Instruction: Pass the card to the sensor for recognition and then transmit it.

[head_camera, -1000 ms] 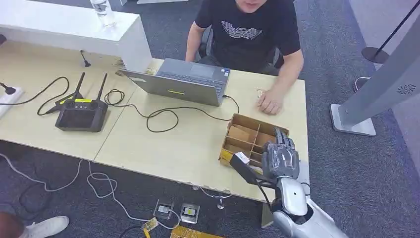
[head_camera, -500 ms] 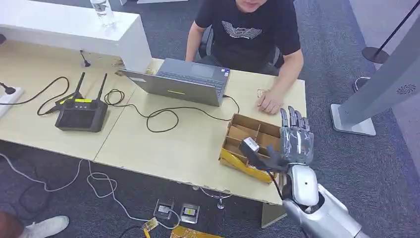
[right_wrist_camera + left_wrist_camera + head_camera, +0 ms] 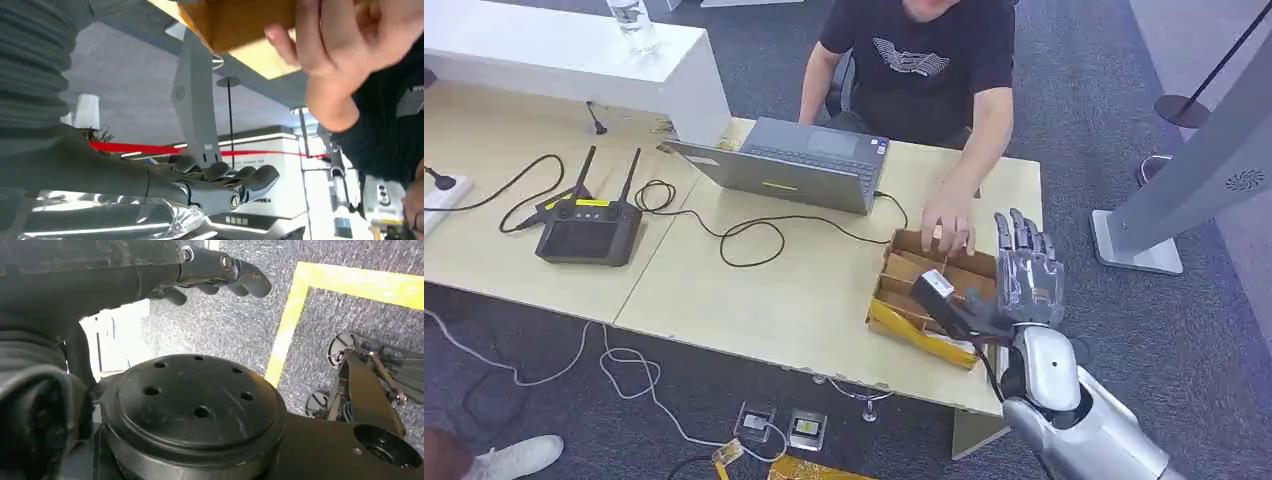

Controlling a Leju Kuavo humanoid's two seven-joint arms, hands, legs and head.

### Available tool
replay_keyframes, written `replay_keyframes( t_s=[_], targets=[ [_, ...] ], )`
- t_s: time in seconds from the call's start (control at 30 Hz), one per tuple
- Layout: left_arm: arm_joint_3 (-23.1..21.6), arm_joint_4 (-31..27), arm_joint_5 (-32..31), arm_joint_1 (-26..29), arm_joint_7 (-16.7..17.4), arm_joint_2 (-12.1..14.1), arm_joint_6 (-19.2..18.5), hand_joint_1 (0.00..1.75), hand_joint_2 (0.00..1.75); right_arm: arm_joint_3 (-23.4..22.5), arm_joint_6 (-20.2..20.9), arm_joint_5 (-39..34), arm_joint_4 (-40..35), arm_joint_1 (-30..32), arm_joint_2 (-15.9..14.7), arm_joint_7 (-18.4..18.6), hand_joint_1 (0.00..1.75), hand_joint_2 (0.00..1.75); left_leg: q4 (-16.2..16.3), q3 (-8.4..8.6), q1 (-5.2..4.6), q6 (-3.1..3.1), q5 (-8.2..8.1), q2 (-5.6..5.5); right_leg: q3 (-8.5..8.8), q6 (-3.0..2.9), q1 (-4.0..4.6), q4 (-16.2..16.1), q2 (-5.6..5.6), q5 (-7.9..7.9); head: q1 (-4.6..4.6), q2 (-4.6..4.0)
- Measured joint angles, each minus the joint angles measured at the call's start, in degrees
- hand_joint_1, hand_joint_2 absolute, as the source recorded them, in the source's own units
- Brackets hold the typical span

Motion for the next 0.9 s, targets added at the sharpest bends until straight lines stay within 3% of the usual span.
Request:
replay_keyframes(
  t_s=[0.27, 0.53, 0.9],
  targets=[
    [0.0, 0.02, 0.41, 0.02, 0.0, -0.07, -0.33, 0.0, 0.0, -1.16, 4.48, -1.33, -5.5, 5.74, -0.24, 0.0, 0.0, 1.75, 0.0, -0.01, 0.0, 0.0, -0.01, 0.0, -0.01, 0.0, 0.0, 0.0, -0.01, 0.0, 0.0, 0.0],
    [0.0, 0.11, 0.2, 0.02, -0.2, -0.07, -0.57, 0.0, 0.0, -3.32, 5.09, -0.63, -8.96, 10.97, -0.28, 0.0, 0.0, 1.75, -0.01, -0.02, 0.0, 0.0, 0.0, -0.01, 0.0, 0.0, 0.0, 0.0, -0.01, 0.0, 0.0, 0.0],
    [0.0, 0.2, -0.2, 0.0, -0.2, -0.07, -0.98, 0.0, 0.0, -4.79, 5.66, -0.42, -10.23, 12.74, -0.24, 0.0, 0.0, 1.75, -0.01, -0.02, 0.0, 0.0, 0.0, 0.01, 0.0, 0.0, 0.0, 0.0, 0.0, 0.0, 0.02, 0.0]
  ],
)
